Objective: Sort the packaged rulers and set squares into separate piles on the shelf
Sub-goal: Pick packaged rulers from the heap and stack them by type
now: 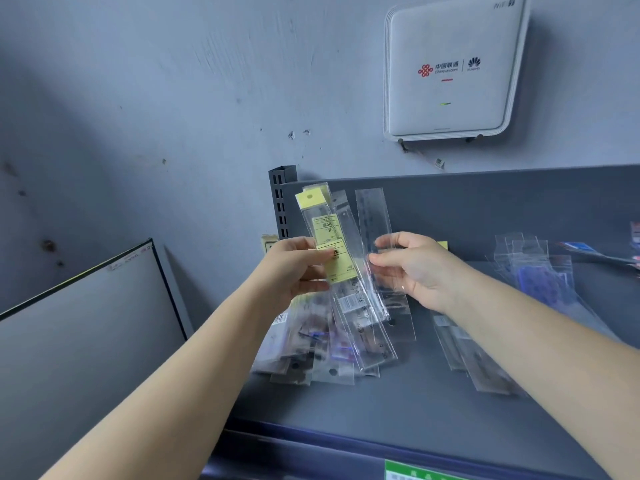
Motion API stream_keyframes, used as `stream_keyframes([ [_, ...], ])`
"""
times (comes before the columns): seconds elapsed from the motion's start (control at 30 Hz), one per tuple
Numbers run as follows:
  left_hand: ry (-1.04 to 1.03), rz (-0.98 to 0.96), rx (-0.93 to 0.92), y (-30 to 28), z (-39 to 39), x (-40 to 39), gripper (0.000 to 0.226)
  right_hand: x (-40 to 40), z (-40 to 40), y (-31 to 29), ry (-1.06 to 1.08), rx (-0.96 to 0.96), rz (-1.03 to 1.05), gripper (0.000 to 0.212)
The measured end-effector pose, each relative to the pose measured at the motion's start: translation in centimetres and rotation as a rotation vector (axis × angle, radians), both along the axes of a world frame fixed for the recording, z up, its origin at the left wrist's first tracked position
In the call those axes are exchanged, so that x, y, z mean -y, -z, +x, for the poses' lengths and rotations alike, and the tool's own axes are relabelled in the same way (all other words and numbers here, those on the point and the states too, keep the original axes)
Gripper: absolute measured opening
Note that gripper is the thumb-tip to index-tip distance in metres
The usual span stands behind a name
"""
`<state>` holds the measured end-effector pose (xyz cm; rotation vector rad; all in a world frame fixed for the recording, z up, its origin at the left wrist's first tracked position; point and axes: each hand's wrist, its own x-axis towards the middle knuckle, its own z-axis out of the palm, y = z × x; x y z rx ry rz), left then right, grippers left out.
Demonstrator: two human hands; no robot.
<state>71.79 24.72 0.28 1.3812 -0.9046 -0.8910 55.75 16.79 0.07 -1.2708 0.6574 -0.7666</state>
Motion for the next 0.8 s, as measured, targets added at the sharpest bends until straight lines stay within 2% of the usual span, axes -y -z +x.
stream_keyframes([
  [0.2, -0.004, -0.027, 0.063, -0.1, -0.9, 0.4, 0.020, -0.1, -0.2, -0.1, -0.006, 0.026, -0.022, 0.021],
  [0.33, -0.004, 0.000, -0.018, 0.1, -1.8, 0.4, 0.015, -0.4, -0.5, 0.0, 0.002, 0.021, -0.012, 0.021],
  [0.57, -0.051, -0.128, -0.006, -1.3, -3.3, 0.6, 0.013, 0.7, -3.8, -2.5, 0.025, 0.090, 0.096, 0.020],
  [0.8, 0.039, -0.154, 0.014, -2.1, -7.7, 2.6, 0.012, 2.0, -11.0, -3.6, 0.236, -0.052, -0.086, 0.017],
])
